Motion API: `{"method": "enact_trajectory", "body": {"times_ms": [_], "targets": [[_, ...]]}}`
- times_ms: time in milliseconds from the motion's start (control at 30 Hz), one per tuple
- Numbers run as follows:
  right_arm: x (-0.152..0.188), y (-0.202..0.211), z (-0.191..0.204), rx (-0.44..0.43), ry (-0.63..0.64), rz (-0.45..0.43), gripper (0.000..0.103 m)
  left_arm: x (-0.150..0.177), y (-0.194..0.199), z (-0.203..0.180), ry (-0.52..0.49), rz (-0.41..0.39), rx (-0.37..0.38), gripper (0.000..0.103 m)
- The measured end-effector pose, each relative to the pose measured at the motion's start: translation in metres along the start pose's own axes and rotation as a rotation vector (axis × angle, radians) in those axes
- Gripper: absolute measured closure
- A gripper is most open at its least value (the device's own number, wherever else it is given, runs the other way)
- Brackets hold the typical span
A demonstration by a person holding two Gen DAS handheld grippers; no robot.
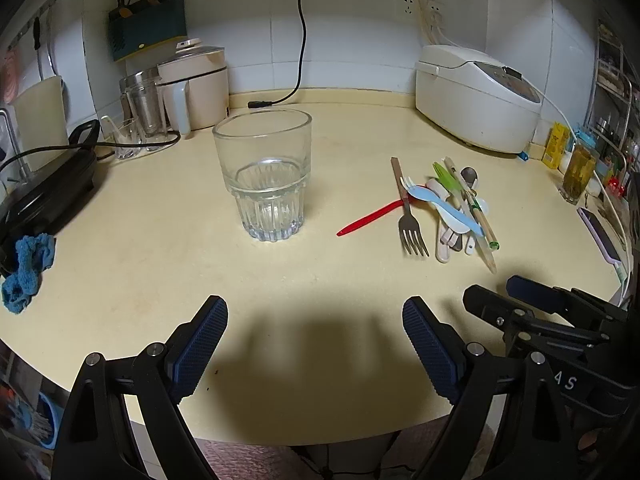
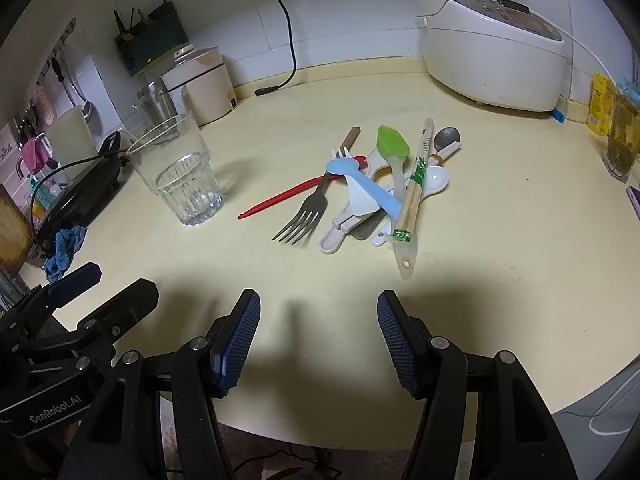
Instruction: Organize utensils
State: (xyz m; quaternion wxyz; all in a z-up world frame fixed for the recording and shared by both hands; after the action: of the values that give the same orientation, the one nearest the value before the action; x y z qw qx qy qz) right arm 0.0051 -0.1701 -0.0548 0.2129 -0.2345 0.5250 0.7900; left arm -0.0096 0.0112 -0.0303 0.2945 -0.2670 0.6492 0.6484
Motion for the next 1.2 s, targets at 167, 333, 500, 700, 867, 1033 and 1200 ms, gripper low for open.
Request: {"method": "enact_trajectory", "body": {"times_ms": [167, 333, 500, 700, 867, 1033, 1200], "targets": [[0.0014, -0.0014, -0.0015, -0.002, -0.005, 0.007, 0.041, 0.0001, -0.0009, -0.0005, -0.002, 0.002, 0.0, 0.011], [0.0022, -0.0021, -0.0028, -0.005, -0.009, 0.01, 0.041, 0.0, -0.0009, -0.0005, -0.002, 0.002, 0.0, 0.011], [0.0028, -0.0024, -0.0038, -0.003, -0.016, 0.012, 0.041, 0.0009, -0.0012, -0.0012, -0.006, 0.001, 0.0, 0.011], [0.0029, -0.0024, -0.0039, -0.003, -0.017, 0.012, 0.041, 0.0019, -0.0022, -0.0016, -0.009, 0.002, 0.0, 0.011], [0.0028, -0.0026, -0.0044, -0.003, -0.017, 0.015, 0.041, 0.0017, -0.0022, -0.0017, -0.009, 0.003, -0.001, 0.011], [0.003, -0.0032, -0.0041, -0.002, -0.017, 0.015, 0.041, 0.0017, -0.0021, -0.0018, -0.009, 0.002, 0.0, 0.011], [0.0045, -0.0052, -0.004, -0.002, -0.021, 0.018, 0.041, 0.0031, -0.0028, -0.0029, -0.01, 0.005, 0.0, 0.011]]}}
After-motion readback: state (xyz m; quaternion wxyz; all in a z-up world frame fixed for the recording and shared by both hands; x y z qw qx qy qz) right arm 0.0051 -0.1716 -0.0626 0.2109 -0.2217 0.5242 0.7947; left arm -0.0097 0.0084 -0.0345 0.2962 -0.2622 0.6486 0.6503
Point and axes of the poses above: each gripper's, at about its wrist camera, not at the fingertips, and y roughly against the way its jaws point, z to its left, x to its underside, the point moved 2 cm from there along -y, roughly the way its jaws point
